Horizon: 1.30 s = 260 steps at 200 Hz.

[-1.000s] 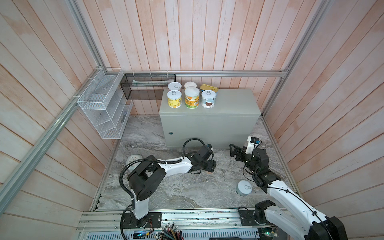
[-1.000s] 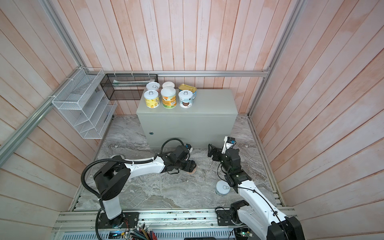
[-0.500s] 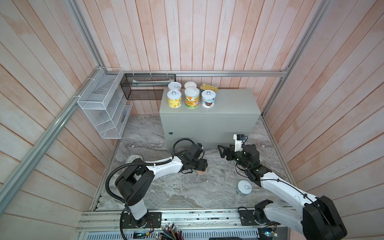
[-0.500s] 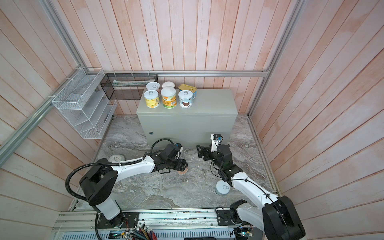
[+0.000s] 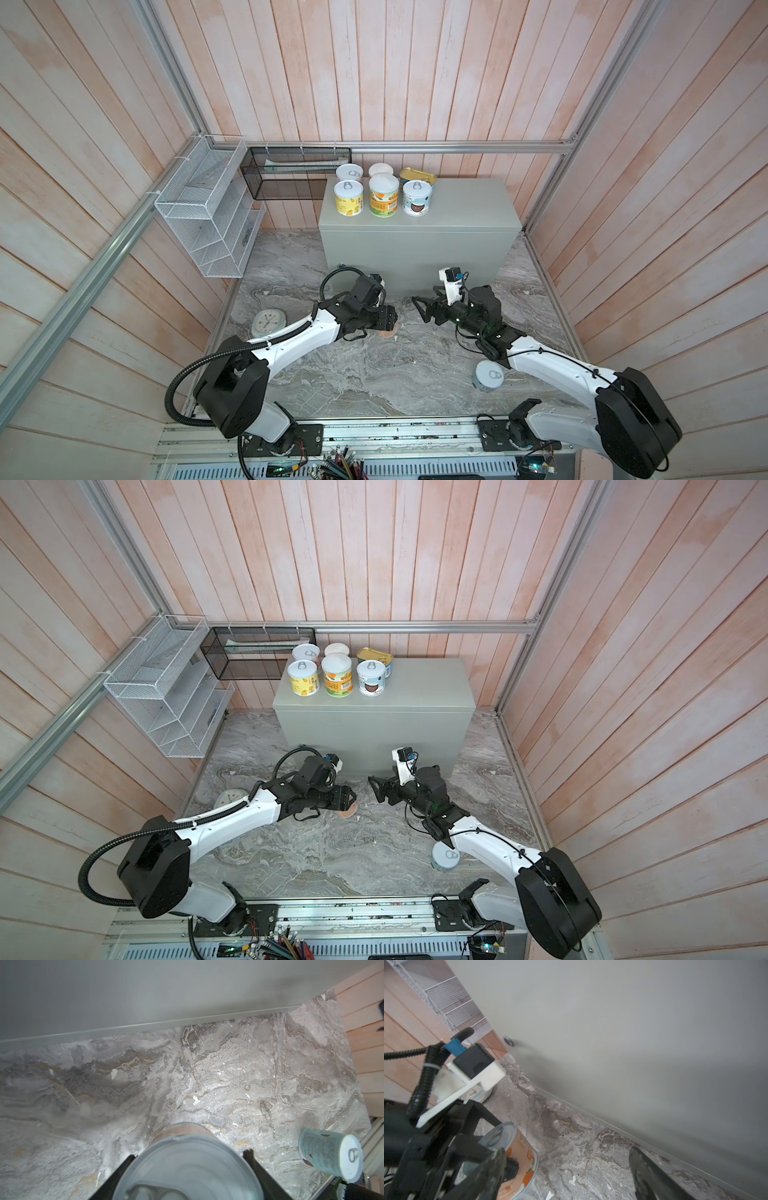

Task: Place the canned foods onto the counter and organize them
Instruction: 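Lift the orange can toward the right gripper while the right gripper reaches for it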

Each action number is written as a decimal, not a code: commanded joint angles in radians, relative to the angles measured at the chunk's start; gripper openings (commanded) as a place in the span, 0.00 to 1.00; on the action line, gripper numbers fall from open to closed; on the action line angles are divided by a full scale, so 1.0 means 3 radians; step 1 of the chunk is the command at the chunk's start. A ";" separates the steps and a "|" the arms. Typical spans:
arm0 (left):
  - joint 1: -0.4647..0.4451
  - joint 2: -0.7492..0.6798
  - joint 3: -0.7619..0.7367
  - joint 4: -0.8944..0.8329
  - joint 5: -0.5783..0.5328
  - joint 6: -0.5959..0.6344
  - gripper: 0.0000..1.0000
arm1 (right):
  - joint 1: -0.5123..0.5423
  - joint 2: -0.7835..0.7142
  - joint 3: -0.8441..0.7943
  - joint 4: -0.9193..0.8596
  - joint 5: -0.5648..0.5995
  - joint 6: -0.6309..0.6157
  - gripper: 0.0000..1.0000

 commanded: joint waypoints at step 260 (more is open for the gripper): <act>0.0375 -0.0301 0.0641 -0.0545 0.1144 -0.0023 0.61 | 0.0481 0.0359 0.0117 0.0532 -0.0945 -0.0512 0.94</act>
